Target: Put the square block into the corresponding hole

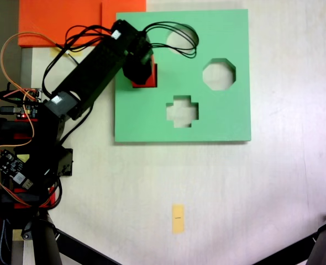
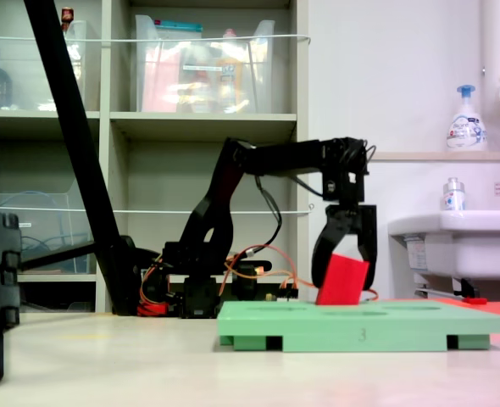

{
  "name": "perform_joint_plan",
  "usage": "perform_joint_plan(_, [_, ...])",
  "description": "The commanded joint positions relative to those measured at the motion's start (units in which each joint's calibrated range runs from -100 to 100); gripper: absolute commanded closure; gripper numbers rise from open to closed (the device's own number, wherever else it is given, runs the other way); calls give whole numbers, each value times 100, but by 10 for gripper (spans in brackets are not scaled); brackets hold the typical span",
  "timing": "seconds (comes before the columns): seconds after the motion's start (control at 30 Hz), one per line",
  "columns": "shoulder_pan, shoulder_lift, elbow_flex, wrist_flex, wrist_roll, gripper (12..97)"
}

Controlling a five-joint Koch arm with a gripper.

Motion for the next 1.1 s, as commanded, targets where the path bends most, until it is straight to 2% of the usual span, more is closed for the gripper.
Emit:
perform_joint_plan(0.0, [68,92,517,184,20,866])
perform_joint_plan(0.23, [78,399,567,184,20,848])
perform_joint_plan(0.27, [78,455,567,194,20,792])
perform_joint_plan(0.37, [78,525,557,329,20,445])
perform_joint_plan(0.4, [78,525,557,329,20,367])
perform_joint_plan(0.47, [68,511,537,319,20,260])
perform_joint_plan(0.53, [63,413,527,281,20,192])
perform_joint_plan(0.8, [68,-1319,437,-182,5,192])
perform_joint_plan(0.93, [49,-3344,308,-509,-166,193])
perform_joint_plan(1.07, [-230,-5914,-131,-509,-772,195])
